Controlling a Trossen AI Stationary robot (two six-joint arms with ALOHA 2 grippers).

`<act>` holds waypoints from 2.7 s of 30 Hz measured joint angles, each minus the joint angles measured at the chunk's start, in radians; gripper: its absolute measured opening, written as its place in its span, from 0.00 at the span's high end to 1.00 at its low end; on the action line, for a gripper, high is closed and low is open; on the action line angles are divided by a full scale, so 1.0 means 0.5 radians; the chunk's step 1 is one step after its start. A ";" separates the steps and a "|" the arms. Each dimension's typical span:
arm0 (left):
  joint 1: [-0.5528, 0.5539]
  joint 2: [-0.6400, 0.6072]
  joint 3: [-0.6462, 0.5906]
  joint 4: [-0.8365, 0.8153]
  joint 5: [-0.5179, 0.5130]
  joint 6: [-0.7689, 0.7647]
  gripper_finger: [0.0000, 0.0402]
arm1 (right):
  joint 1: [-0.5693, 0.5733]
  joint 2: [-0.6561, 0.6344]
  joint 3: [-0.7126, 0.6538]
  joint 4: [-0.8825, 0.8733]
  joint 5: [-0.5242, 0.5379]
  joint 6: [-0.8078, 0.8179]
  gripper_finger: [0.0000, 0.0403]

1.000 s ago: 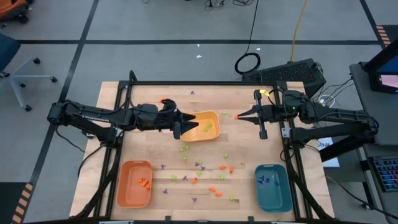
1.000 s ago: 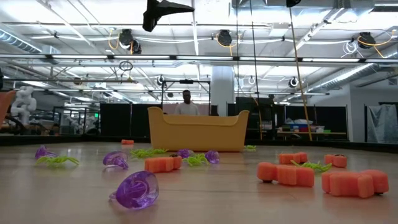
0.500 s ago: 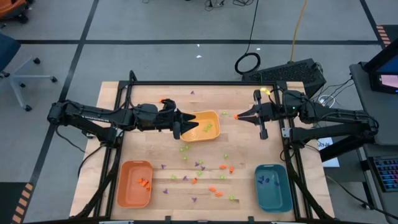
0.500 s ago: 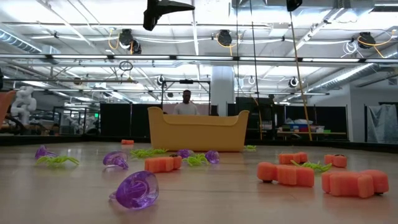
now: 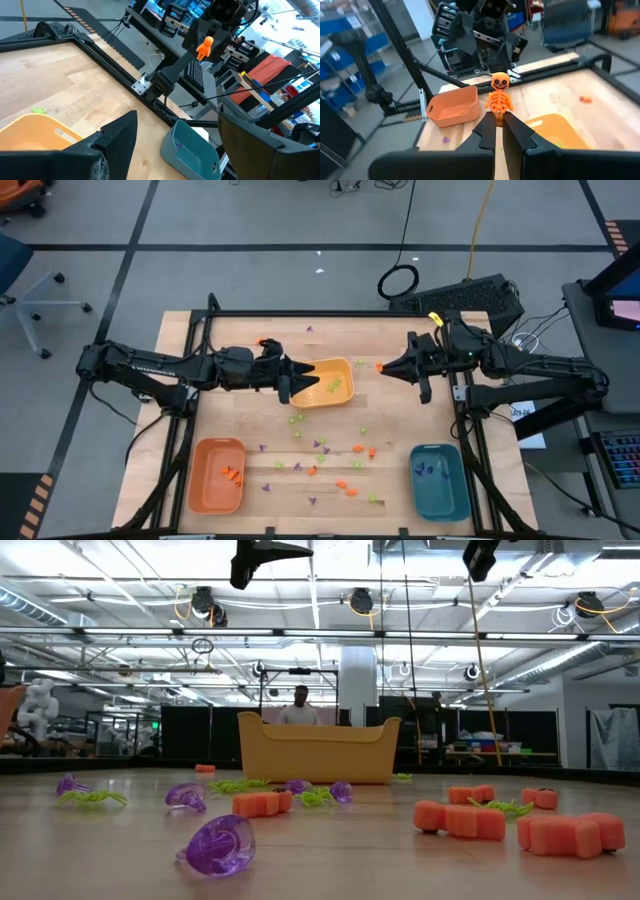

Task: Sort Halloween decoration
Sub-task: Put the orange skeleton toy into the orange bin

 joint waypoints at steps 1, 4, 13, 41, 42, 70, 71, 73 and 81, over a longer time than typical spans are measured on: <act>0.000 0.000 0.000 0.000 -0.001 0.000 0.31 | 0.000 0.001 0.000 -0.002 0.000 0.048 1.00; 0.001 0.001 -0.001 0.057 -0.010 0.039 0.31 | 0.000 0.012 0.000 -0.002 0.000 0.150 1.00; 0.000 0.001 -0.001 0.423 -0.023 0.413 0.31 | 0.022 0.157 0.000 0.074 0.004 0.713 1.00; -0.025 0.239 -0.001 0.765 0.050 0.313 0.32 | 0.407 0.783 0.000 1.156 0.435 0.823 1.00; -0.025 0.245 -0.001 0.775 0.048 0.300 0.33 | 0.407 0.788 0.000 1.159 0.435 0.817 1.00; -0.034 0.488 0.017 1.049 0.181 0.262 0.92 | 0.406 0.797 0.000 1.150 0.436 0.739 1.00; -0.034 0.488 0.017 1.049 0.182 0.262 0.93 | 0.406 0.797 0.000 1.150 0.436 0.760 1.00; -0.034 0.487 0.017 1.049 0.185 0.260 0.96 | 0.406 0.795 0.000 1.146 0.435 0.774 0.99; -0.037 0.477 0.017 1.029 0.212 0.191 0.95 | 0.406 0.794 0.000 0.912 0.415 0.893 0.70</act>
